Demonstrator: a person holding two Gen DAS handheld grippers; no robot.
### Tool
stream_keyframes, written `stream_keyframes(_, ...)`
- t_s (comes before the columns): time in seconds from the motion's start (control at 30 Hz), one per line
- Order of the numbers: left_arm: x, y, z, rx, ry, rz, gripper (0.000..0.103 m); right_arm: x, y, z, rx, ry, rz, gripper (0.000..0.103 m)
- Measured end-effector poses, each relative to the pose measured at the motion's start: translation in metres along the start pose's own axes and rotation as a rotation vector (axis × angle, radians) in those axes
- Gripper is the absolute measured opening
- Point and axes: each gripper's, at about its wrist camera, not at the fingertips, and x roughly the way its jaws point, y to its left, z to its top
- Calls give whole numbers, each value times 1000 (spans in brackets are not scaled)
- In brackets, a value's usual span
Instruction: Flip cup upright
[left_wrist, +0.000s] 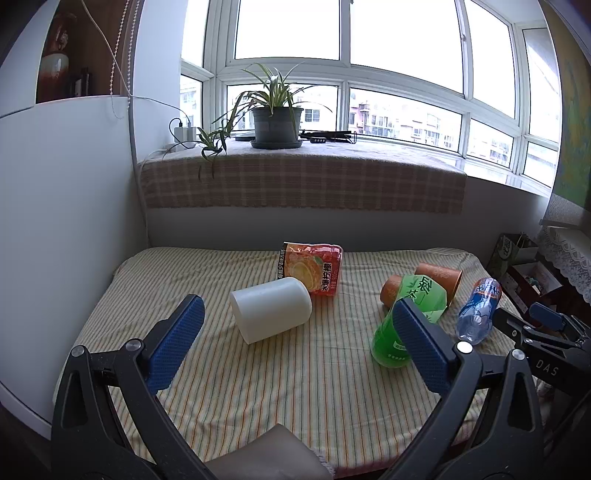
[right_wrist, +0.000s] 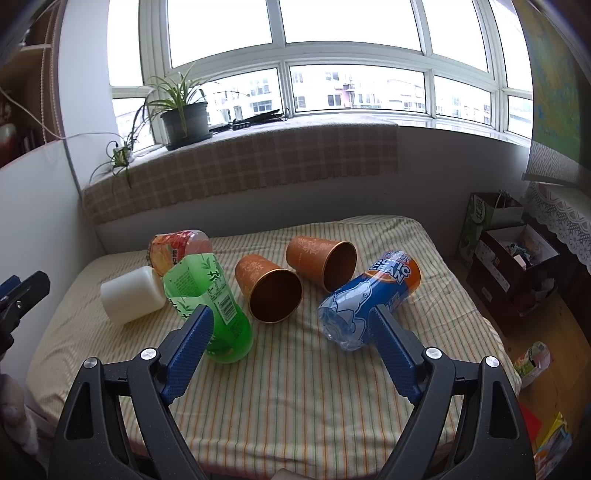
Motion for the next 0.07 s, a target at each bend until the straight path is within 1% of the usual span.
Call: stream_keyframes(0.07, 0, 0, 0, 1, 2, 0, 103, 0, 0, 0, 2, 3, 0, 86)
